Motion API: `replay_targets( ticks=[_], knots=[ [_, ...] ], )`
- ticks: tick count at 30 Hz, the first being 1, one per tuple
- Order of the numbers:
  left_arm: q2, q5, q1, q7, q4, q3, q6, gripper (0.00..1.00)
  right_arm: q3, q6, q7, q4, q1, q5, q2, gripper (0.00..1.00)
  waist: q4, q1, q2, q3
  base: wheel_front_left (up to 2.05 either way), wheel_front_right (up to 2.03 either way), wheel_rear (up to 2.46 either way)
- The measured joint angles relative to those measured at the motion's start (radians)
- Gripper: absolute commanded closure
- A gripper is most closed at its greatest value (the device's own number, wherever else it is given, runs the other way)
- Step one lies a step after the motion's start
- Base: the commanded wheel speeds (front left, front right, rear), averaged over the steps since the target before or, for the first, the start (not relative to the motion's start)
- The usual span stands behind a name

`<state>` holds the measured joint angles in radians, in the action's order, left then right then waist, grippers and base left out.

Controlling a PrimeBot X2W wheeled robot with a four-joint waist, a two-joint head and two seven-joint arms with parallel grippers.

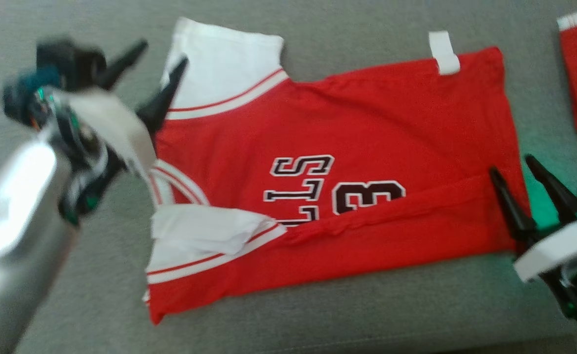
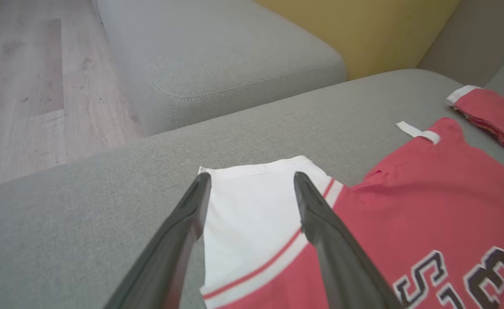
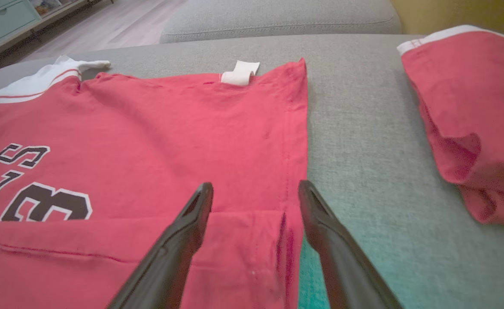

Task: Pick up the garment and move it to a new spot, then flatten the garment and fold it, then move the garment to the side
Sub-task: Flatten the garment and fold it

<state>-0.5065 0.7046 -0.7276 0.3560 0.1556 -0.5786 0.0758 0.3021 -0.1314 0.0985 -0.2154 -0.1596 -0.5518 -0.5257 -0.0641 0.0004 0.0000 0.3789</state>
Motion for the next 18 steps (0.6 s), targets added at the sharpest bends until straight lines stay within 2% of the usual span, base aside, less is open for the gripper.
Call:
replay_targets(
  ticks=[6,13,18],
  knots=[
    [0.013,0.0,-0.198,0.112,0.242,-0.032,0.03,0.0,0.05,0.0,-0.003,0.011,-0.058,0.01,0.026,0.0,-0.073,-0.0001,0.0,0.064,0.0,0.0,0.0],
    [-0.002,-0.026,-0.296,0.164,0.427,-0.059,0.04,0.0,0.11,0.0,0.012,-0.002,-0.13,0.006,0.049,0.0,-0.151,-0.0002,0.0,0.112,0.0,0.0,0.0],
    [-0.021,-0.03,-0.327,0.159,0.517,-0.066,0.048,0.0,0.131,0.0,0.04,-0.04,-0.142,-0.011,0.049,0.0,-0.194,-0.0005,0.0,0.135,0.0,0.0,0.0]
  ],
)
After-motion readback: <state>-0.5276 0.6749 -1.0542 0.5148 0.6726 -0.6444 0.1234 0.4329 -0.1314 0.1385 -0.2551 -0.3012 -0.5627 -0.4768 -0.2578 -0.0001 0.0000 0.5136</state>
